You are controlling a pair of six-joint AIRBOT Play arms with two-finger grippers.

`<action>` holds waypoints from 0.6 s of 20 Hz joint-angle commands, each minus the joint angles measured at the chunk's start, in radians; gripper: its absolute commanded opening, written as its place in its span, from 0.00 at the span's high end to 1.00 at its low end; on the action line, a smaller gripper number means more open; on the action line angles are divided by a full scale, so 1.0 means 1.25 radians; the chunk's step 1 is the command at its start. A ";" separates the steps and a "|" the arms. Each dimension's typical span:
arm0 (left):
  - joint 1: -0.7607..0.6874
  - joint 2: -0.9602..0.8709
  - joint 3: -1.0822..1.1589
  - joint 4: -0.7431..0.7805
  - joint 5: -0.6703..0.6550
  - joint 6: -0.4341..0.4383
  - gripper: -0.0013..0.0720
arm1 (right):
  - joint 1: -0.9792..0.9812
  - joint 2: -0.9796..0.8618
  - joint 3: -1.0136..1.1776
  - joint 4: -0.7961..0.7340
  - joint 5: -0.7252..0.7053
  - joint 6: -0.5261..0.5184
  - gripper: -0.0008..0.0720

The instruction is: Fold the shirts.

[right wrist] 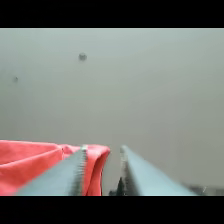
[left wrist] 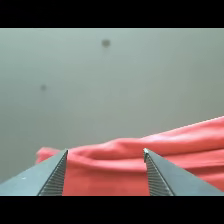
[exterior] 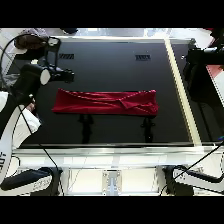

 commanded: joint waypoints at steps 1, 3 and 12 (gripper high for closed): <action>-0.050 -0.060 0.101 -0.034 -0.032 -0.003 0.29 | -0.052 -0.059 -0.023 0.009 0.076 0.041 0.51; -0.050 -0.110 0.209 -0.061 -0.082 -0.003 0.29 | -0.119 -0.120 -0.039 0.114 0.090 0.040 0.44; -0.056 -0.286 0.397 -0.197 -0.212 -0.003 0.18 | -0.281 -0.461 -0.040 0.458 0.375 -0.088 0.31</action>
